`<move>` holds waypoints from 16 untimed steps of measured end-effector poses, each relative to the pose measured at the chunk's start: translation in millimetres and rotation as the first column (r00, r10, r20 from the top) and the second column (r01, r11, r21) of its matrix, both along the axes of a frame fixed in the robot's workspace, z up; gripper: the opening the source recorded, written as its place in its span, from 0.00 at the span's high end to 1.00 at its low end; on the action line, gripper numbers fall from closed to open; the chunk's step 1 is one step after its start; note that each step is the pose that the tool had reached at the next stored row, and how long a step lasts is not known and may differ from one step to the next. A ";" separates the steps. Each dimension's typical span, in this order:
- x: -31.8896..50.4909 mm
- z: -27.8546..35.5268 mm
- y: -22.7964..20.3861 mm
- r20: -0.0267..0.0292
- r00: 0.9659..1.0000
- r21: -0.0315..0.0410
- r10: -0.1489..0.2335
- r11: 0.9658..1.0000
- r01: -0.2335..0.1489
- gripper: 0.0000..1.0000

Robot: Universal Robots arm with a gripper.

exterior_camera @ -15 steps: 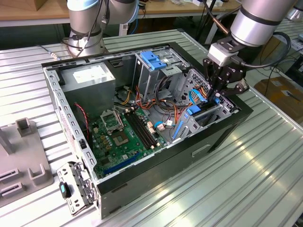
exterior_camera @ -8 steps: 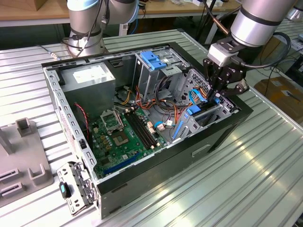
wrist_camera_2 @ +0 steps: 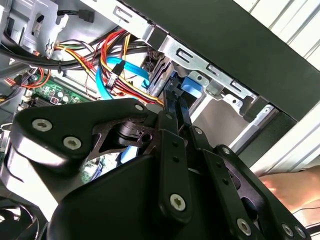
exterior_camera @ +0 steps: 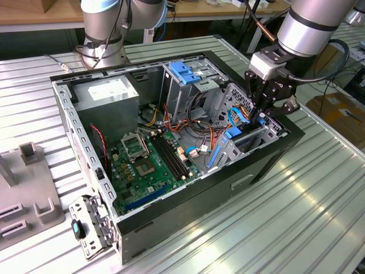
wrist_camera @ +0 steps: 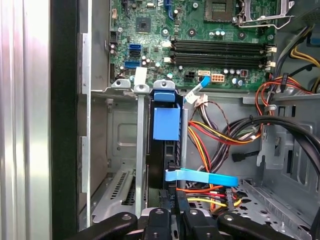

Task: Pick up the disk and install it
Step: 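Insert the second disk wire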

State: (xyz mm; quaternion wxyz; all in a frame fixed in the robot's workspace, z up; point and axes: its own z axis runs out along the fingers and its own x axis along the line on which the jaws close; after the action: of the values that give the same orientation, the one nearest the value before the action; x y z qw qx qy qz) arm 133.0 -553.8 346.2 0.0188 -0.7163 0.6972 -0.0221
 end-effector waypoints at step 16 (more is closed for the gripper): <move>-1.2 -1.1 0.0 0.000 1.000 0.002 -0.020 1.000 0.020 0.83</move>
State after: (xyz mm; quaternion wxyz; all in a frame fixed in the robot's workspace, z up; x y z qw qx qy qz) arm 131.8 -553.8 345.0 0.0191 -0.7091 0.7045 -0.0217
